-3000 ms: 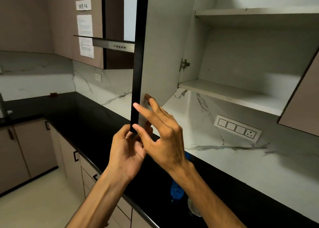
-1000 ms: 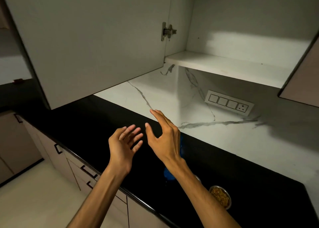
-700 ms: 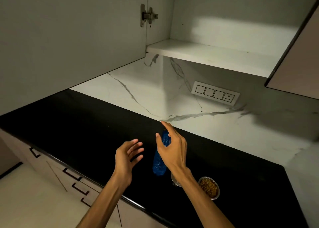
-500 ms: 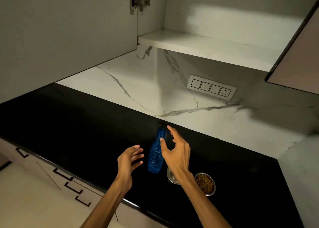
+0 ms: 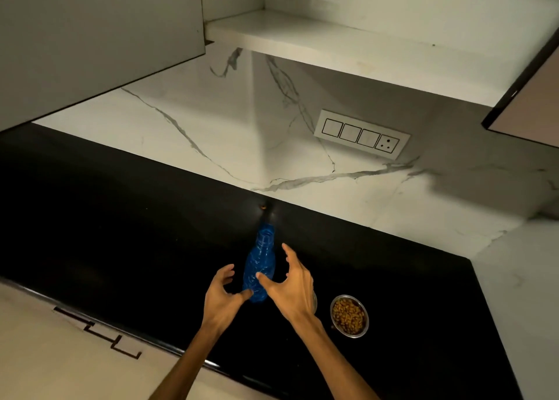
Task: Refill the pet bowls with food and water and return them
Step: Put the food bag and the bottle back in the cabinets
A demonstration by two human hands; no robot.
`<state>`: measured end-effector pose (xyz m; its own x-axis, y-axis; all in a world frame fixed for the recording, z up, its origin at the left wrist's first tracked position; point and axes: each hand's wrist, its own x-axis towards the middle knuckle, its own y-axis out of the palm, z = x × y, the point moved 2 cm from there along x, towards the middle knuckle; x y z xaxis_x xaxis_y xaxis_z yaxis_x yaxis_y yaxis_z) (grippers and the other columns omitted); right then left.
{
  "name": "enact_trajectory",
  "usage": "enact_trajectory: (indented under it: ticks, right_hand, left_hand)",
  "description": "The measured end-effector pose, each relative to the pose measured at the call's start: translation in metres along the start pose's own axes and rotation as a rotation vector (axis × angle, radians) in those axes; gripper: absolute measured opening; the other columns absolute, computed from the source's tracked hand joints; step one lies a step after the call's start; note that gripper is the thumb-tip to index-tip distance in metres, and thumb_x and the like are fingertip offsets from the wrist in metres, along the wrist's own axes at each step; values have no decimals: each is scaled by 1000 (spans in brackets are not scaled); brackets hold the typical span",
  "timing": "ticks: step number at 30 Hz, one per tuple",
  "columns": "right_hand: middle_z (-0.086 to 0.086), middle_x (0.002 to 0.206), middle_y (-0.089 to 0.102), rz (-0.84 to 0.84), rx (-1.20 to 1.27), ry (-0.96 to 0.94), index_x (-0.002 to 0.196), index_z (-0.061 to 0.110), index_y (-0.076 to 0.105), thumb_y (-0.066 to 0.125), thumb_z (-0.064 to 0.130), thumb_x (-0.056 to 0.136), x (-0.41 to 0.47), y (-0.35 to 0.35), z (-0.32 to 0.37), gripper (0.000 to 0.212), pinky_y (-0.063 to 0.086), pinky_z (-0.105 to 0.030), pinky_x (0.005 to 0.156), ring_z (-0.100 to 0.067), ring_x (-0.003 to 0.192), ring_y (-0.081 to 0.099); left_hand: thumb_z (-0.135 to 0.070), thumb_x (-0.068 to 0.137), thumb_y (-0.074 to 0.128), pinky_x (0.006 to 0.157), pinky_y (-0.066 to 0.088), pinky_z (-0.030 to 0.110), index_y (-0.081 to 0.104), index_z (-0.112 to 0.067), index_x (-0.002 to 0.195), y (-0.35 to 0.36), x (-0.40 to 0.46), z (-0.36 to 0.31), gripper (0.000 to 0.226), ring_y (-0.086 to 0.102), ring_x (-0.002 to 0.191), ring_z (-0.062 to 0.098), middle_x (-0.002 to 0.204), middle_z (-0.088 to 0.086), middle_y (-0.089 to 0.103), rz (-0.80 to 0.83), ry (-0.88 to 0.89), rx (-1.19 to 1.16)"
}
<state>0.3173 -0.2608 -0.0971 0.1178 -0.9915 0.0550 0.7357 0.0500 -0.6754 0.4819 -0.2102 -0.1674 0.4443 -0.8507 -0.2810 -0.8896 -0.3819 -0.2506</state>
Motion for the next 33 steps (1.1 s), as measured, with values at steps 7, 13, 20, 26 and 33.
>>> enact_trajectory:
  ticks: [7, 13, 20, 26, 33]
  right_hand:
    - [9, 137, 66, 72, 59, 59, 152, 30, 43, 89, 55, 63, 11, 31, -13, 104, 56, -28, 99, -8, 125, 62]
    - [13, 126, 70, 63, 105, 79, 146, 34, 47, 93, 41, 64, 18, 48, -17, 94, 57, -24, 94, -5, 113, 67]
    - [11, 122, 72, 51, 87, 121, 141, 35, 48, 93, 41, 63, 24, 56, -18, 90, 59, -32, 91, -8, 108, 70]
    - [14, 119, 72, 30, 93, 134, 137, 38, 49, 93, 44, 62, 24, 59, -19, 87, 59, -31, 90, -4, 105, 69]
    - [13, 117, 74, 4, 103, 142, 137, 38, 53, 93, 46, 60, 26, 60, -19, 87, 60, -33, 90, -5, 104, 70]
  left_hand:
    - [-56, 51, 89, 111, 47, 41, 45, -19, 152, 14, 22, 21, 115, 51, 131, 12, 145, -7, 52, 74, 59, 109]
    - [-55, 56, 84, 110, 51, 39, 50, -25, 146, 22, 35, 29, 101, 56, 130, 7, 141, -8, 59, 99, 110, 122]
    - [-51, 62, 82, 101, 56, 35, 54, -39, 134, 27, 40, 23, 78, 65, 113, 1, 126, -14, 66, 114, 125, 119]
    - [-45, 68, 83, 95, 59, 36, 57, -34, 135, 31, 42, 20, 72, 69, 105, 1, 118, -14, 71, 87, 131, 132]
    - [-49, 67, 80, 92, 59, 31, 62, -34, 132, 33, 34, 13, 69, 68, 101, -3, 114, -17, 71, 28, 138, 94]
